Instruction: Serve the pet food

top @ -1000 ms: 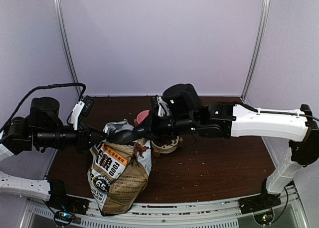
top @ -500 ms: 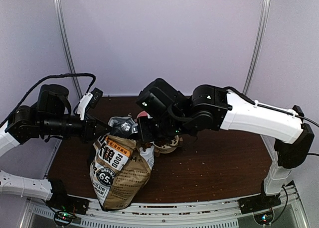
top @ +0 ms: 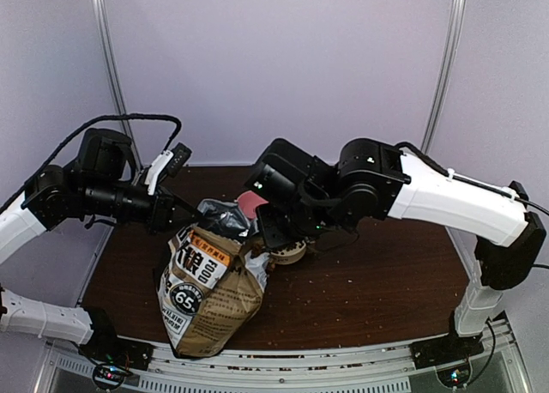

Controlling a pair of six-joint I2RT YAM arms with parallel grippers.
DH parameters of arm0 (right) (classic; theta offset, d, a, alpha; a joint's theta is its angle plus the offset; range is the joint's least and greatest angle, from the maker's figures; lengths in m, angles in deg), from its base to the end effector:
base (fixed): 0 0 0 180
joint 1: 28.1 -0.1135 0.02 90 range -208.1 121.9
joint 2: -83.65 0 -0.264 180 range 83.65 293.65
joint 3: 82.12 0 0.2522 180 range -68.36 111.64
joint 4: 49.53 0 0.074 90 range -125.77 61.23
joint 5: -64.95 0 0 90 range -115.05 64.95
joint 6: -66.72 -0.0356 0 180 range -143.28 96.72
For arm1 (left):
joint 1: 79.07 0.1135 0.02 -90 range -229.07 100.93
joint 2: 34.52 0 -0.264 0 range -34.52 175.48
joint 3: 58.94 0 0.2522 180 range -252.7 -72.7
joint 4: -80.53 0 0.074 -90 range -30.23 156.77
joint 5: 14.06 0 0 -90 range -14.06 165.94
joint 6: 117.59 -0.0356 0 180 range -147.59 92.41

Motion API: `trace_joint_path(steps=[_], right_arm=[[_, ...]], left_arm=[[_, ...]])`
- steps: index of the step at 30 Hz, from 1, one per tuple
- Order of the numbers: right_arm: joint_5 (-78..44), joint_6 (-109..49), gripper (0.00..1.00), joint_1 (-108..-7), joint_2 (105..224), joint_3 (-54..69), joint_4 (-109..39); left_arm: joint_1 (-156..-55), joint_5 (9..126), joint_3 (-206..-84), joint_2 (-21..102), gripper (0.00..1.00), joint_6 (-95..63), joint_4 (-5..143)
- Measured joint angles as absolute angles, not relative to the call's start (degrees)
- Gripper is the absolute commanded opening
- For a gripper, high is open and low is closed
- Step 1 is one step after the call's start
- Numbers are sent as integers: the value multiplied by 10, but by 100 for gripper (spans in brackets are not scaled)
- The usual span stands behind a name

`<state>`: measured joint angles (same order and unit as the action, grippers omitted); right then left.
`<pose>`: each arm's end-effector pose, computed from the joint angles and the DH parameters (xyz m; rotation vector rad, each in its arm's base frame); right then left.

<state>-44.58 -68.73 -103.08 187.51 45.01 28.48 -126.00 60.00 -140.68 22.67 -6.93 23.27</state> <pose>0.1092 0.3610 0.3816 -0.5064 2.4596 0.4772 0.1277 -0.1509 0.3817 0.6869 2.1776 -0.9566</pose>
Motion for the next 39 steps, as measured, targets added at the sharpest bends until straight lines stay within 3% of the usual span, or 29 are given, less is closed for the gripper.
trace_joint_path(steps=[11, 21, 26, 31, 39], right_arm=[[-424, -669, 0, -1034, 1873, 450, 260], [-396, -659, 0, -1050, 1870, 452, 246], [-385, -663, 0, -1061, 1856, 456, 249], [-396, -674, 0, -1066, 1850, 455, 251], [-419, -689, 0, -1066, 1848, 448, 248]], left_arm=[[-1210, 518, -1411, 218, 0, -92, 218], [-1205, 429, -1511, 309, 0, -149, 182], [-1197, 367, -1597, 310, 0, -177, 317], [-1178, 347, -1604, 277, 0, -194, 369], [-1170, 415, -1553, 264, 37, -170, 347]])
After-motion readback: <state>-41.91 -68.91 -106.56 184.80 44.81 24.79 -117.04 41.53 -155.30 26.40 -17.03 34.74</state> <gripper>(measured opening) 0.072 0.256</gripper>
